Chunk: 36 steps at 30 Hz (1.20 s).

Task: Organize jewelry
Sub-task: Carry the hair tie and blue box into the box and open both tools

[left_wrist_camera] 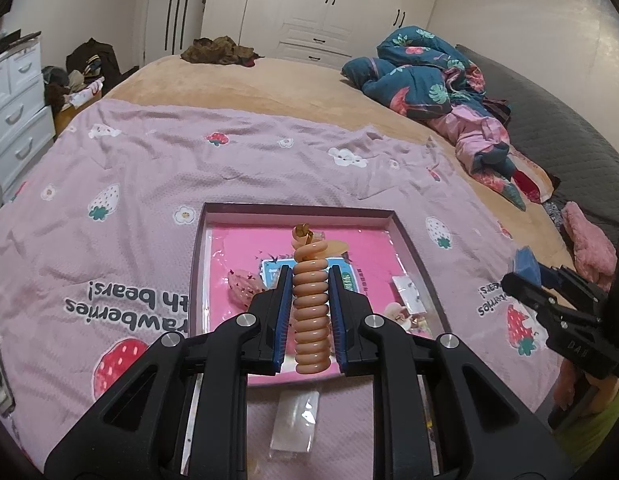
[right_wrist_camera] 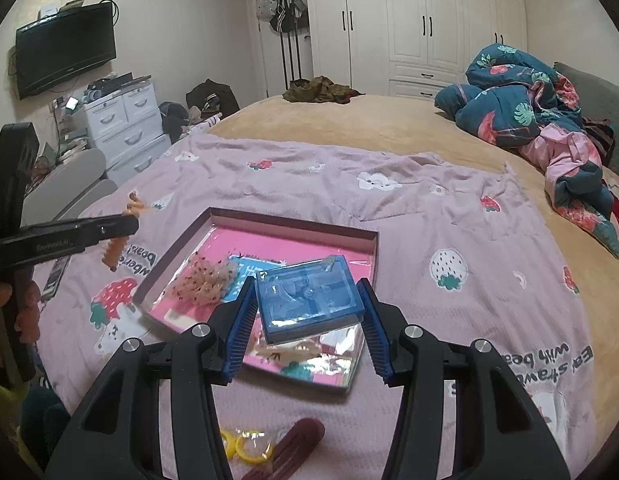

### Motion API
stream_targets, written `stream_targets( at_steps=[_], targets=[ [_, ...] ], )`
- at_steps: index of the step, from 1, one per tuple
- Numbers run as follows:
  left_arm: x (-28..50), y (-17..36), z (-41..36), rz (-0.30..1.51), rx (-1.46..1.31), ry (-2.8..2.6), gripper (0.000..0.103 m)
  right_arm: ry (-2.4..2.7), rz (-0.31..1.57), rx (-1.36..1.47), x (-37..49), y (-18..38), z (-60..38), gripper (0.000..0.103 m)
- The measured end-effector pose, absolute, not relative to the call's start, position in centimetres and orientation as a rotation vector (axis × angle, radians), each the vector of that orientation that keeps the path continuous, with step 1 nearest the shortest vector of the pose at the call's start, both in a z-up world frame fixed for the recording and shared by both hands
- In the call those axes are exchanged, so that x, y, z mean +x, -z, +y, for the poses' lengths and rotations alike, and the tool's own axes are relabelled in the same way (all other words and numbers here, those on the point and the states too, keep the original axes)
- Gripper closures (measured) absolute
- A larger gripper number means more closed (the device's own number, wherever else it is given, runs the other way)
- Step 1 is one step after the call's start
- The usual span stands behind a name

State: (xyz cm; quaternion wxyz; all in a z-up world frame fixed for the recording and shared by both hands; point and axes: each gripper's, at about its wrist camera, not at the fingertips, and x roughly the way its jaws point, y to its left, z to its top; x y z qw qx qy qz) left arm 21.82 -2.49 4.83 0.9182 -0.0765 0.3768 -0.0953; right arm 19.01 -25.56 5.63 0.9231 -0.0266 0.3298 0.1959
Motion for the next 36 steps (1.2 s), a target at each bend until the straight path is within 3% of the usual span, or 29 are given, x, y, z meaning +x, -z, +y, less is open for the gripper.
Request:
stream_targets(
  at_steps=[36],
  targets=[
    [25.9,3.4,-0.7,0.917,-0.176,0.175,0.092,-0.426,0.856,-0.087,26.8,2.5,-20.3,0.054]
  ],
)
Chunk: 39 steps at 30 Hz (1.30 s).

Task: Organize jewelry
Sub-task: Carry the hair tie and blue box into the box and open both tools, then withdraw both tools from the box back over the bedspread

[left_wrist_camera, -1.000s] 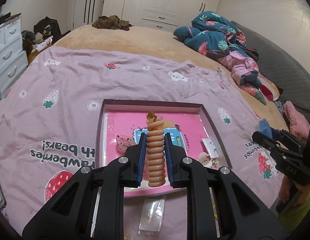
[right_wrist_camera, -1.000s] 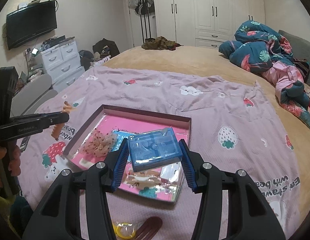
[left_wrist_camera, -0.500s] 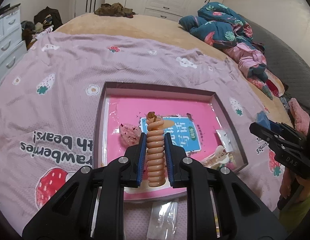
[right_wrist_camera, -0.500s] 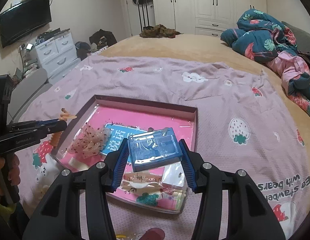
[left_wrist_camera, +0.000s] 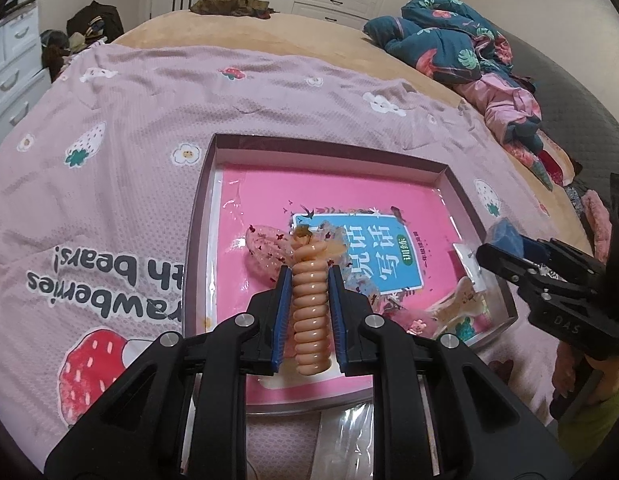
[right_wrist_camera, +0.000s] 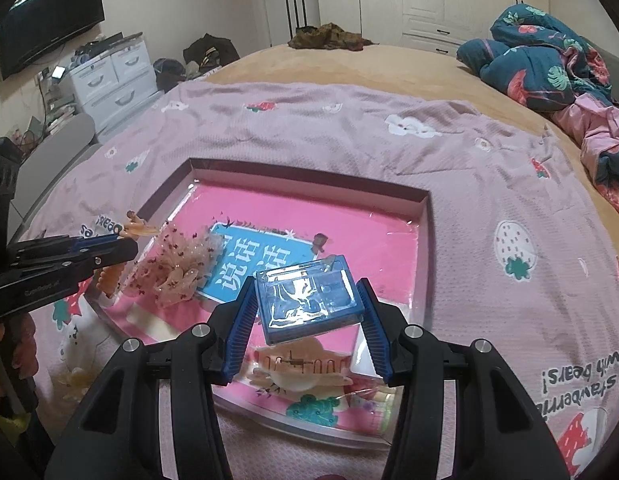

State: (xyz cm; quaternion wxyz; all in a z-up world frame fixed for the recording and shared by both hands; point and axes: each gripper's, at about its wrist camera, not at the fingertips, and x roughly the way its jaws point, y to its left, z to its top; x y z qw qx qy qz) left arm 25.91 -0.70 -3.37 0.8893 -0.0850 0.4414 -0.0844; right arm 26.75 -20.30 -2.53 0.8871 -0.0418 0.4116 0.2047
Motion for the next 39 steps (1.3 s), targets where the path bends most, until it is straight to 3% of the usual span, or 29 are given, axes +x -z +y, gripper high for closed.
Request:
stream_targets(
  at_steps=[9,22,39],
  targets=[
    [25.6,3.3,0.0,0.923,-0.175,0.164,0.092,-0.42,0.9,-0.083,27.9,4.3,-19.1,0.054],
    [23.8,2.8,1.6,0.927,-0.188,0.13,0.076,-0.394,0.976,-0.048,28.4,6.4,-18.0,0.054],
    [21.5,0.2,0.8,0.877,-0.193,0.132,0.054,-0.342,0.849,0.013,23.8,1.1,-22.0,0.017]
  ],
)
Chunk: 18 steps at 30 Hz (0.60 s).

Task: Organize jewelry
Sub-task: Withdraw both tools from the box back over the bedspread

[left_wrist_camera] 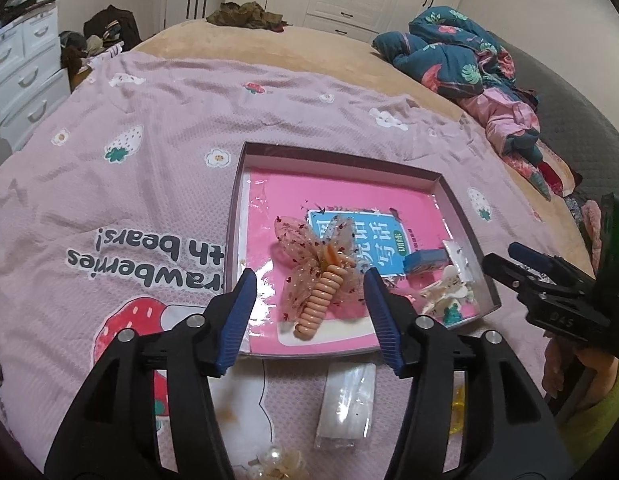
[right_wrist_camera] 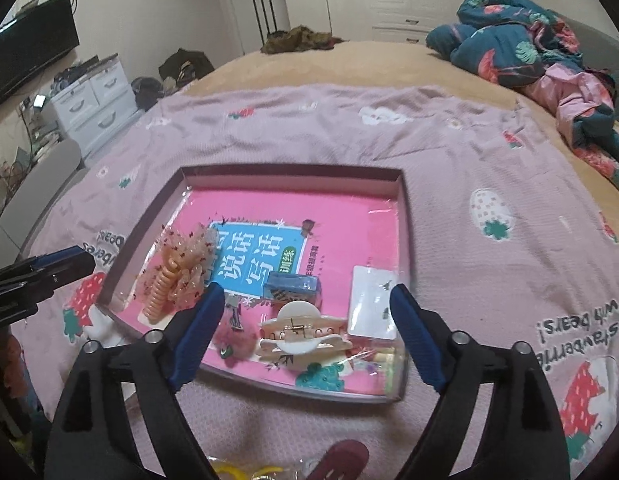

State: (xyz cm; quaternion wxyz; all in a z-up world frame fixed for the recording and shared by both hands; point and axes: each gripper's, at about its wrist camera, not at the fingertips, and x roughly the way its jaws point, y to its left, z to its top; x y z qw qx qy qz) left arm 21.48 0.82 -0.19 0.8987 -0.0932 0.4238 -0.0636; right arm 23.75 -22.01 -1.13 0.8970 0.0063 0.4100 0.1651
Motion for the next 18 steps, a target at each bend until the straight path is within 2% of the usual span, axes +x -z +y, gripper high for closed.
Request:
stream_targets(
  at_steps=[8,13,18],
  targets=[
    [19.8,-1.7,1.1,0.838,-0.197,0.12,0.034,-0.333,0.786,0.026,21.9,-1.6,-23.0,0.012],
    [18.8,-3.1,1.4,0.811,-0.205,0.112,0.016,-0.333,0.748,0.03,20.9,-3.3,-23.1,0.01],
    [17.4,-4.4,1.7,0.783,-0.201,0.108,0.009,-0.326,0.715,0.034,19.7,-5.0,-23.3,0.006]
  ],
)
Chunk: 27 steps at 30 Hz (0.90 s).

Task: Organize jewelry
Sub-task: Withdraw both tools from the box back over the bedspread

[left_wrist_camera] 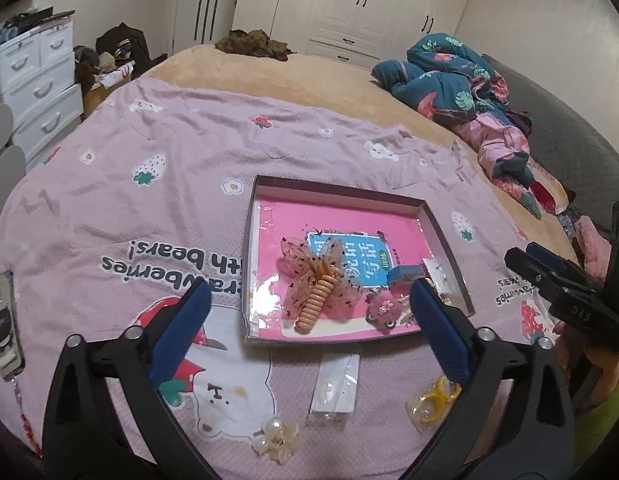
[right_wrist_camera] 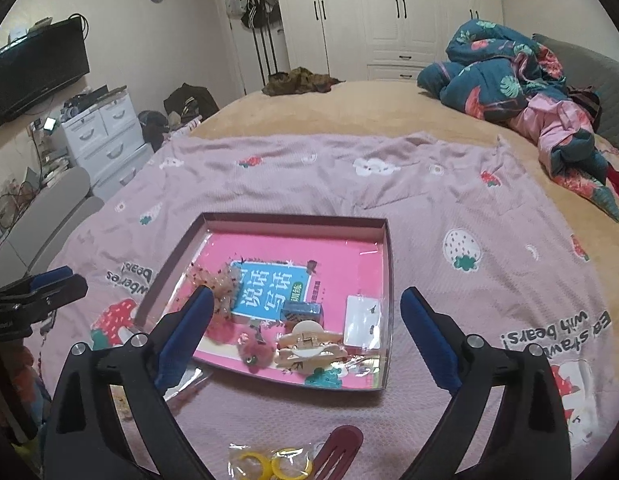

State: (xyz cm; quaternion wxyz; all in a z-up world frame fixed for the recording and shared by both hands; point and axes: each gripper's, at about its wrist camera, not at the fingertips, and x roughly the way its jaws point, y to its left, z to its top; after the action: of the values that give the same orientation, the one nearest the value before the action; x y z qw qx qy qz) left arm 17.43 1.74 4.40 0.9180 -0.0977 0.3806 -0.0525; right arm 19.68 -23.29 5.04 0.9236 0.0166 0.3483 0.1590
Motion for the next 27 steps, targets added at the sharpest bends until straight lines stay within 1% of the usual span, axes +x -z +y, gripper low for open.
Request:
stream_targets(
  at_steps=[7,14,27],
  targets=[
    [15.5,-6.0,2.2,0.738,-0.198,0.086,0.009,-0.328,0.656,0.05,17.5,-7.8,-24.0,0.004],
    [13.3,-6.9,2.7,0.703,-0.195,0.084,0.009,-0.329,0.614,0.031,15.0,-9.6,-24.2,0.004],
    [9.7,-6.0,2.8,0.697,-0.164,0.071,0.009,-0.321,0.603,0.017,11.2,-9.4,-24.7,0.004]
  ],
)
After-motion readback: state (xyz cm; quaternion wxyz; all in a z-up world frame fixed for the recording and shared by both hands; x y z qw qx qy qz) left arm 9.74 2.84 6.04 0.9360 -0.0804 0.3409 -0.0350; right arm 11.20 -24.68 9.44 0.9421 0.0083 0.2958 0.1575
